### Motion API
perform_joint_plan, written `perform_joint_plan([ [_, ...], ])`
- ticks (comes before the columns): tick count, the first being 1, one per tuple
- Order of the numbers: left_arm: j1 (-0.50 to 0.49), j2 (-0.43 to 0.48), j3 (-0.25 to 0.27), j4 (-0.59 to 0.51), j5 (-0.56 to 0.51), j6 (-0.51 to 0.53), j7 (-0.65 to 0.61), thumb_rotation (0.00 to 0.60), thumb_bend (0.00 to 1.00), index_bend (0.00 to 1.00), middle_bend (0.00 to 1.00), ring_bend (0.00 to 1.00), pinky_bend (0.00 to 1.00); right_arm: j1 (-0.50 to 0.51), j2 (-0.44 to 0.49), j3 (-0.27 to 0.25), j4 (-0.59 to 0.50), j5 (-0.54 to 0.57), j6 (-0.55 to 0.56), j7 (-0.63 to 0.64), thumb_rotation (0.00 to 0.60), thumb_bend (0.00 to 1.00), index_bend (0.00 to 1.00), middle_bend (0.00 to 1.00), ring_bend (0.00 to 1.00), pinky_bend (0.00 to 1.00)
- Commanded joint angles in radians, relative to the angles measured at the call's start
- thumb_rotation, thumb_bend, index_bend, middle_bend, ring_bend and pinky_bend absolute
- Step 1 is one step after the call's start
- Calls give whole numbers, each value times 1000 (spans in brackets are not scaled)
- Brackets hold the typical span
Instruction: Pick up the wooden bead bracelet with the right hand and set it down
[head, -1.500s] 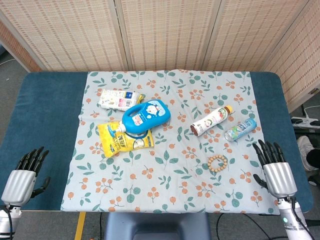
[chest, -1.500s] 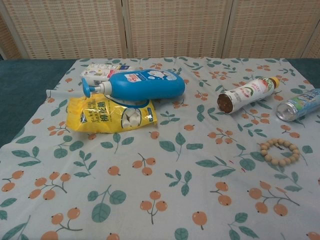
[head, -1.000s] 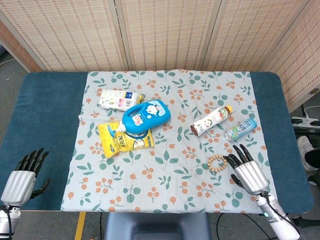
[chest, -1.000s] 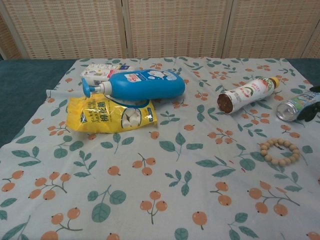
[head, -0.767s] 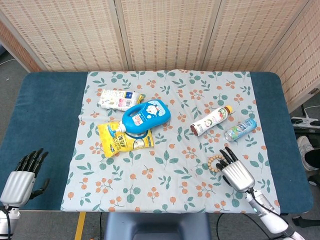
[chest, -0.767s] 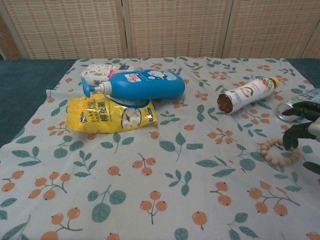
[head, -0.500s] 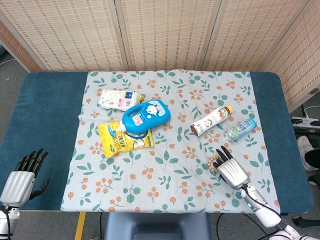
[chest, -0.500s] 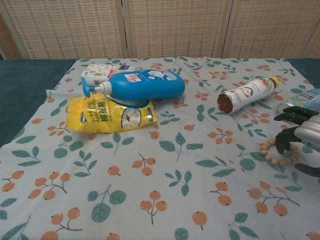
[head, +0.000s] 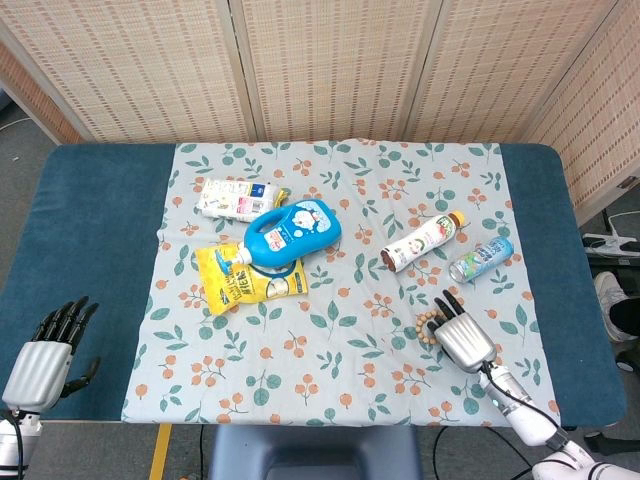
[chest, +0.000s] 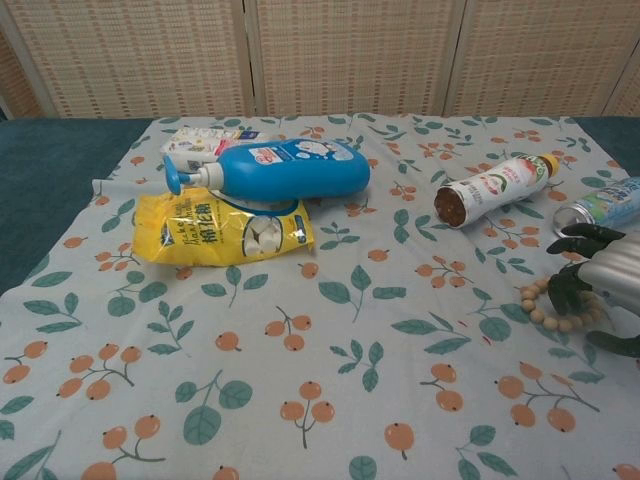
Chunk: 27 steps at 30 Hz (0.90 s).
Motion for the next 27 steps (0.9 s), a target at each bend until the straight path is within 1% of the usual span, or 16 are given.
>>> perform_joint_plan([
  [1, 0, 0, -1, 1, -3, -2, -1, 600, 413, 0, 0, 0, 131, 5, -4, -2, 3, 0, -6, 2, 600, 279, 456, 444, 103, 0],
  [4, 0, 2, -1, 1, -3, -1, -2, 600, 413, 0, 0, 0, 131, 8, -10, -8, 7, -6, -9, 5, 600, 279, 487, 463, 126, 0],
  [8, 1, 3, -1, 0, -2, 0, -3, 600, 413, 0, 0, 0, 131, 6, -21, -12, 20, -6, -7, 4, 600, 284, 635, 561, 241, 8],
  [10, 1, 3, -1, 0, -2, 0, -3, 600, 413, 0, 0, 0, 131, 7, -22, -12, 22, -6, -7, 4, 600, 307, 682, 593, 271, 18],
  [11, 1, 3, -1, 0, -2, 0, -3, 600, 413, 0, 0, 0, 131, 7, -24, -12, 24, -5, -7, 3, 600, 325, 703, 609, 285, 23],
  [12, 1, 3, -1, 0, -2, 0, -3, 600, 413, 0, 0, 0, 131, 7, -26, -11, 27, -4, -7, 2, 600, 380, 742, 638, 312, 38],
  [14, 1, 3, -1, 0, -1, 1, -3, 600, 413, 0, 0, 0, 131, 7, -30, -8, 29, 0, -4, 7, 600, 482, 785, 673, 347, 62],
  [15, 1, 3, -1, -1, 0, 2, -3, 600, 413, 0, 0, 0, 131, 6, -30, 2, 19, 5, 10, 37, 600, 519, 798, 683, 360, 75],
  [18, 2, 2, 0, 0, 1, 3, -1, 600, 413, 0, 0, 0, 131, 8, -12, 23, -37, 15, 35, 184, 600, 590, 811, 695, 380, 106],
  [20, 2, 2, 0, -2, 1, 2, 1, 600, 413, 0, 0, 0, 131, 13, 9, 39, -98, 39, 23, 308, 600, 606, 812, 696, 387, 124],
  [23, 1, 0, 0, -2, 1, 1, 4, 600, 413, 0, 0, 0, 131, 26, 47, 65, -193, 85, -14, 472, 600, 609, 812, 696, 391, 139],
  [27, 1, -1, 0, -2, 0, -1, 6, 600, 413, 0, 0, 0, 132, 57, 124, 127, -375, 207, -133, 759, 600, 637, 812, 696, 391, 150],
])
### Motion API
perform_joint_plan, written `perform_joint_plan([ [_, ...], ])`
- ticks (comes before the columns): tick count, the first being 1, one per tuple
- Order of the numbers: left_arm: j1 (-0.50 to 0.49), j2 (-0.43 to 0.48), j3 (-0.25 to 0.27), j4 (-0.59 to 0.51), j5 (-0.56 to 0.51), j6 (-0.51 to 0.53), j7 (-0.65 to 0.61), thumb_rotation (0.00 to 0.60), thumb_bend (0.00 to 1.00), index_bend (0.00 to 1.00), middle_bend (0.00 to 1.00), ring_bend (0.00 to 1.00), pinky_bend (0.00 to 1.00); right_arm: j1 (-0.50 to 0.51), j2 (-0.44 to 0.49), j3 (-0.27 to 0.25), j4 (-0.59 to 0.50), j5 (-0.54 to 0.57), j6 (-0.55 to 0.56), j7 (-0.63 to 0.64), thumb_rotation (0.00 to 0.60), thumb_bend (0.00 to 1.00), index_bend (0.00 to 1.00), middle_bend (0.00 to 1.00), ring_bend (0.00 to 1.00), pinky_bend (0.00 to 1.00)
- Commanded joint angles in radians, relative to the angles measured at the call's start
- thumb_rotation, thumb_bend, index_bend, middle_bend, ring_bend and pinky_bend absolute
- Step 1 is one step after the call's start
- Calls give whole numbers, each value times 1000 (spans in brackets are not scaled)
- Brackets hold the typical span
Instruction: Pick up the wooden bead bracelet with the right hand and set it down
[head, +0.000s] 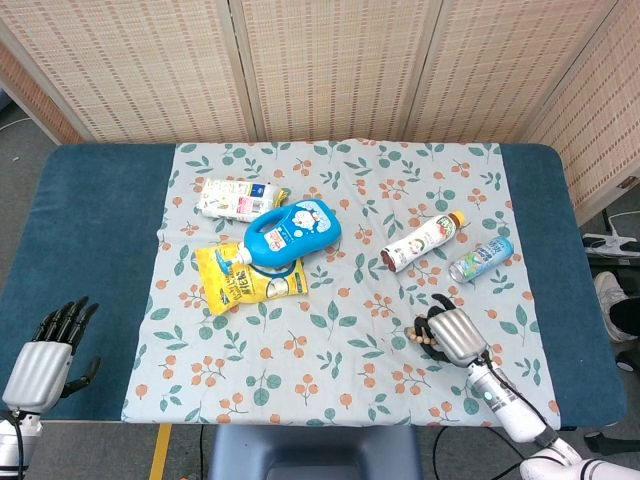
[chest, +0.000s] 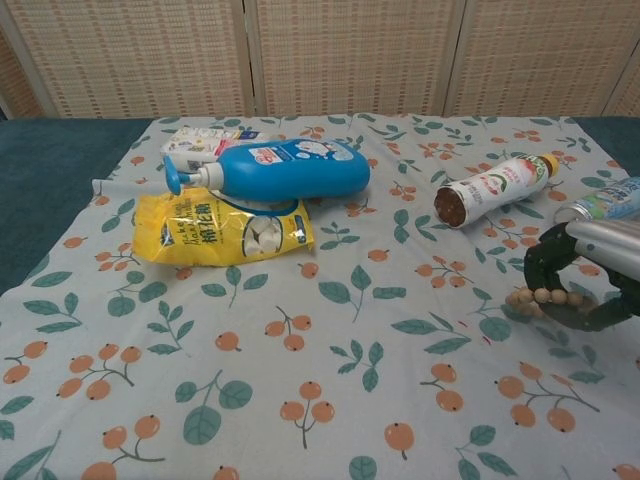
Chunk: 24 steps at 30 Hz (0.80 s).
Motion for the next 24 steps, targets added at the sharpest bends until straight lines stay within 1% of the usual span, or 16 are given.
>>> perform_joint_plan([
  [1, 0, 0, 0, 0, -1, -1, 1, 600, 413, 0, 0, 0, 132, 45, 117, 92, -255, 169, -160, 387, 600, 646, 812, 696, 391, 153],
  [2, 0, 0, 0, 0, -1, -1, 1, 600, 413, 0, 0, 0, 132, 63, 155, 116, -313, 217, -234, 504, 600, 653, 812, 696, 391, 155],
  [3, -1, 0, 0, 0, -1, -2, 1, 600, 413, 0, 0, 0, 132, 77, 185, 136, -349, 248, -291, 594, 600, 655, 812, 696, 391, 158],
  [4, -1, -1, 0, 0, -1, -2, 1, 600, 413, 0, 0, 0, 132, 90, 212, 158, -377, 275, -347, 686, 600, 657, 811, 696, 391, 160],
  [5, -1, -1, 0, 0, -1, -2, 1, 600, 413, 0, 0, 0, 132, 103, 239, 192, -405, 313, -421, 820, 600, 659, 809, 696, 391, 163],
  [8, -1, -1, 0, 1, -1, -2, 1, 600, 413, 0, 0, 0, 132, 106, 278, 285, -452, 366, -600, 1171, 600, 662, 795, 696, 391, 166],
  [9, -1, -1, 0, 1, -1, -3, 1, 600, 413, 0, 0, 0, 132, 92, 281, 328, -455, 361, -669, 1311, 600, 663, 782, 696, 391, 168],
  [10, -1, -1, 0, 1, -2, -3, 1, 600, 413, 0, 0, 0, 132, 77, 276, 353, -450, 343, -705, 1388, 600, 663, 773, 696, 391, 168],
  [11, -1, -2, 0, 1, -2, -4, 2, 600, 413, 0, 0, 0, 132, 55, 261, 373, -437, 304, -727, 1454, 600, 665, 761, 696, 391, 173],
  [13, -1, -1, 0, 1, -3, -5, 2, 600, 413, 0, 0, 0, 132, 19, 234, 384, -427, 233, -729, 1528, 600, 667, 745, 696, 391, 184],
  [15, -1, -1, 0, 0, -5, -6, 1, 600, 413, 0, 0, 0, 132, -14, 210, 377, -421, 142, -719, 1620, 600, 668, 718, 696, 387, 190],
  [16, -1, 0, 0, 0, -5, -6, 1, 600, 413, 0, 0, 0, 133, -26, 199, 365, -412, 83, -696, 1669, 600, 668, 705, 696, 384, 191],
  [18, -1, 0, 0, 0, -5, -6, -1, 600, 414, 0, 0, 0, 133, -33, 185, 330, -388, -16, -641, 1741, 600, 668, 654, 693, 369, 192],
  [20, -1, 1, 0, 1, -5, -7, -4, 600, 413, 0, 0, 0, 133, -26, 174, 282, -346, -108, -570, 1821, 596, 668, 597, 678, 351, 194],
  [22, -2, 2, 0, 0, -5, -8, -6, 600, 413, 0, 0, 0, 134, -1, 164, 218, -289, -202, -482, 1925, 564, 668, 553, 658, 339, 197],
  [24, -2, 3, 0, -1, -4, -7, -7, 600, 413, 0, 0, 0, 135, 29, 154, 151, -226, -282, -386, 2031, 497, 668, 510, 639, 326, 201],
])
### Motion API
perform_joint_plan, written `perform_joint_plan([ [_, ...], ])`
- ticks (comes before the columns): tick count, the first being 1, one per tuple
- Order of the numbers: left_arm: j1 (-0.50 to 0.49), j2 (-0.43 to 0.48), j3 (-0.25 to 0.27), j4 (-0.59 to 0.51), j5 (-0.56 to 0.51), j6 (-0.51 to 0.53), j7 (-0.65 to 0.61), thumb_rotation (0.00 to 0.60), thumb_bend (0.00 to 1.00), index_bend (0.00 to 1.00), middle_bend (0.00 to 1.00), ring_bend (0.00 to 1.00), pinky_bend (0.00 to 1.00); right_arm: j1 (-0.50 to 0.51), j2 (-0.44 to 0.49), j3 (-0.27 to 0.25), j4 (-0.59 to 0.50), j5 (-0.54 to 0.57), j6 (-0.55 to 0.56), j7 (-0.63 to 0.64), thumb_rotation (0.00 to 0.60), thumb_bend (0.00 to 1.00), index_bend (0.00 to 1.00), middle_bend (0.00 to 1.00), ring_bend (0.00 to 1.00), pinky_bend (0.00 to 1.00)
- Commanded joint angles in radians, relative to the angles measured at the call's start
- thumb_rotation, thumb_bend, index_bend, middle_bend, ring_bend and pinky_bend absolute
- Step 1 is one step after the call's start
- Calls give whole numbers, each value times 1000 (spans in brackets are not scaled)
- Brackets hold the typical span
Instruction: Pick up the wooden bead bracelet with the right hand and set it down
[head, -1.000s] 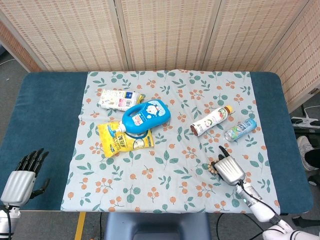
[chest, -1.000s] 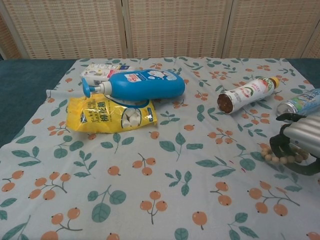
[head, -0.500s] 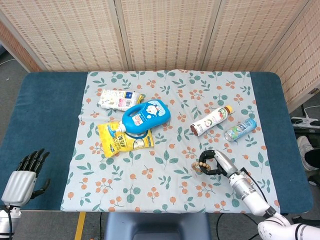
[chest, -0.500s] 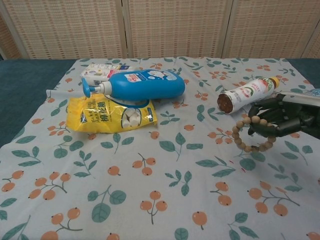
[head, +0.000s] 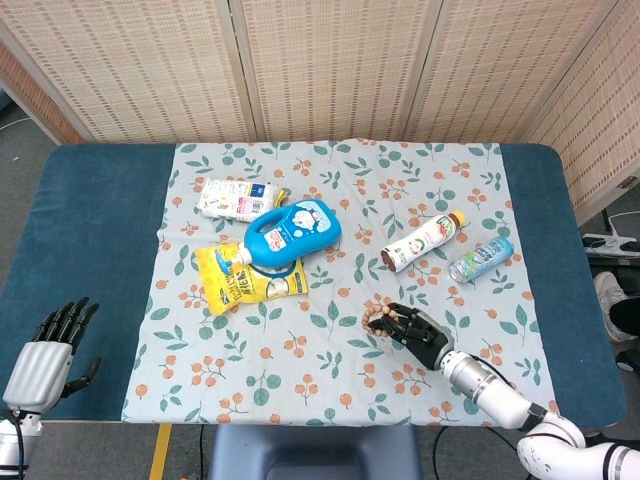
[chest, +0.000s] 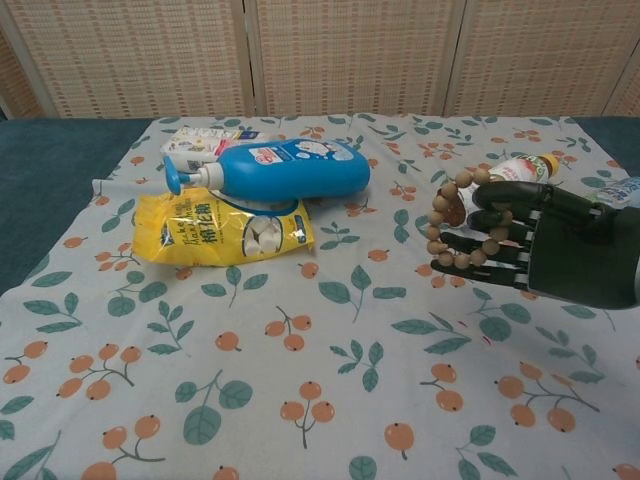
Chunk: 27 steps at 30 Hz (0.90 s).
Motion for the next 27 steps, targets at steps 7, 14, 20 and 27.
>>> perform_joint_plan([
  [7, 1, 1, 0, 0, 0, 1, 0, 600, 413, 0, 0, 0, 136, 111, -69, -279, 278, -326, 410, 448, 368, 611, 482, 629, 317, 208],
  [14, 0, 1, -1, 2, -1, 0, -2, 600, 413, 0, 0, 0, 140, 158, -102, -363, 342, -311, 508, 439, 330, 560, 475, 622, 316, 211],
  [20, 0, 1, 0, 2, -1, -1, -3, 600, 413, 0, 0, 0, 142, 181, -116, -413, 359, -279, 545, 411, 329, 500, 477, 622, 316, 213],
  [27, 0, 2, 0, 1, -1, 0, -3, 600, 414, 0, 0, 0, 142, 200, -123, -452, 361, -236, 566, 391, 334, 485, 556, 621, 331, 238],
])
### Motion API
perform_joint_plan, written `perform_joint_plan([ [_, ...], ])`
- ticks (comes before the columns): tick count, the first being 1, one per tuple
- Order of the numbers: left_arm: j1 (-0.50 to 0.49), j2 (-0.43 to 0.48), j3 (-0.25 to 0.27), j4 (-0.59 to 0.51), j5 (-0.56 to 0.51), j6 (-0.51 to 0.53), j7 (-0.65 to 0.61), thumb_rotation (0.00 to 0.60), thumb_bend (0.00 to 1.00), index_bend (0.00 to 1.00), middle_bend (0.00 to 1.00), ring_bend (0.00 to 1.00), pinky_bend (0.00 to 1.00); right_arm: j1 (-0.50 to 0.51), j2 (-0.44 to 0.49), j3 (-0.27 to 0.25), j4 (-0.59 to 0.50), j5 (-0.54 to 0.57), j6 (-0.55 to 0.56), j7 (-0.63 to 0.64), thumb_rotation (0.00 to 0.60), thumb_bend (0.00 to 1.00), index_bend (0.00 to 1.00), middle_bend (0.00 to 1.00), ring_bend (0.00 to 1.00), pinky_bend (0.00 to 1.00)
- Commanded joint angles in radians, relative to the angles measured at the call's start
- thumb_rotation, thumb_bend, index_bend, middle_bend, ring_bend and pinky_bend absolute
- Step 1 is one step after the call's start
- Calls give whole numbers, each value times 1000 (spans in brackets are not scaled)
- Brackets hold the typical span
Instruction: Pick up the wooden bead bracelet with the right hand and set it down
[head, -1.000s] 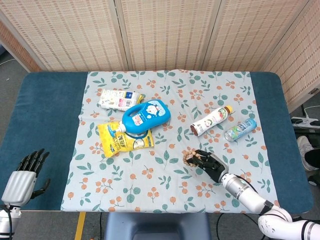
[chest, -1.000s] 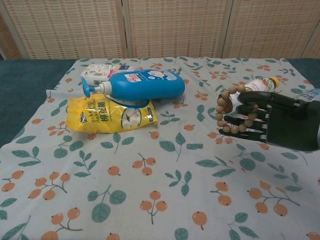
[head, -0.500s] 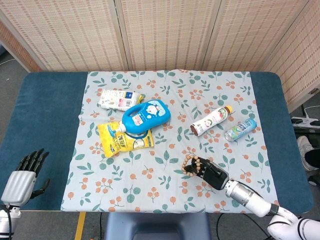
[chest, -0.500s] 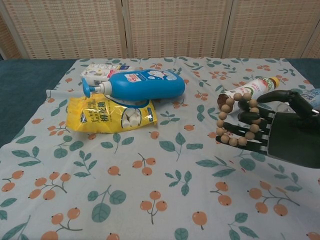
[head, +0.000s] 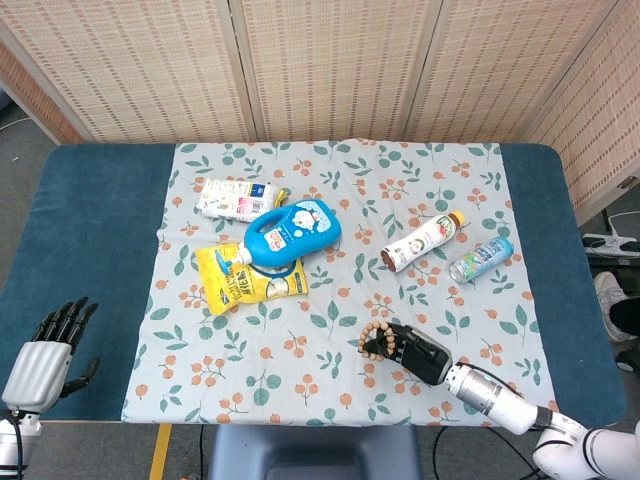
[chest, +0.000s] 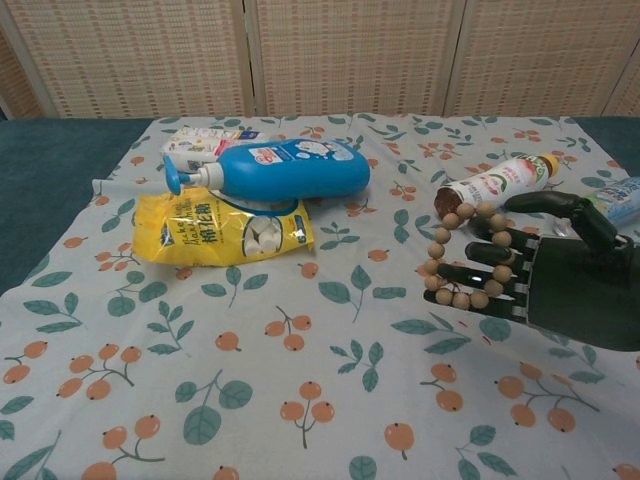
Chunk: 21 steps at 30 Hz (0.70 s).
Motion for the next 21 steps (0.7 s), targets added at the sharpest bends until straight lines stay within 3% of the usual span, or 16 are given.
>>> perform_joint_plan([
  [1, 0, 0, 0, 0, 0, 0, 0, 600, 414, 0, 0, 0, 142, 7, -4, -13, -1, 12, 11, -10, 343, 485, 572, 621, 334, 240],
  [6, 0, 0, 0, 0, 0, 0, 1, 600, 413, 0, 0, 0, 143, 18, -10, -36, 6, 19, 35, -34, 400, 515, 607, 621, 336, 242],
  [11, 0, 1, 1, -1, 2, 2, 1, 600, 413, 0, 0, 0, 144, 25, -9, -49, 7, 40, 47, -42, 470, 630, 629, 621, 338, 261],
  [15, 0, 0, 1, -1, 2, 1, 3, 600, 414, 0, 0, 0, 144, 33, -7, -61, 3, 51, 52, -50, 492, 719, 630, 621, 339, 270],
  [19, 1, 0, 0, -4, 2, 3, 6, 600, 413, 0, 0, 0, 144, 44, -6, -68, 3, 51, 56, -64, 518, 945, 626, 621, 340, 270],
  [21, 2, 0, 0, -3, 1, 3, 5, 600, 413, 0, 0, 0, 145, 49, -5, -77, 3, 46, 60, -74, 532, 1000, 603, 621, 333, 270],
])
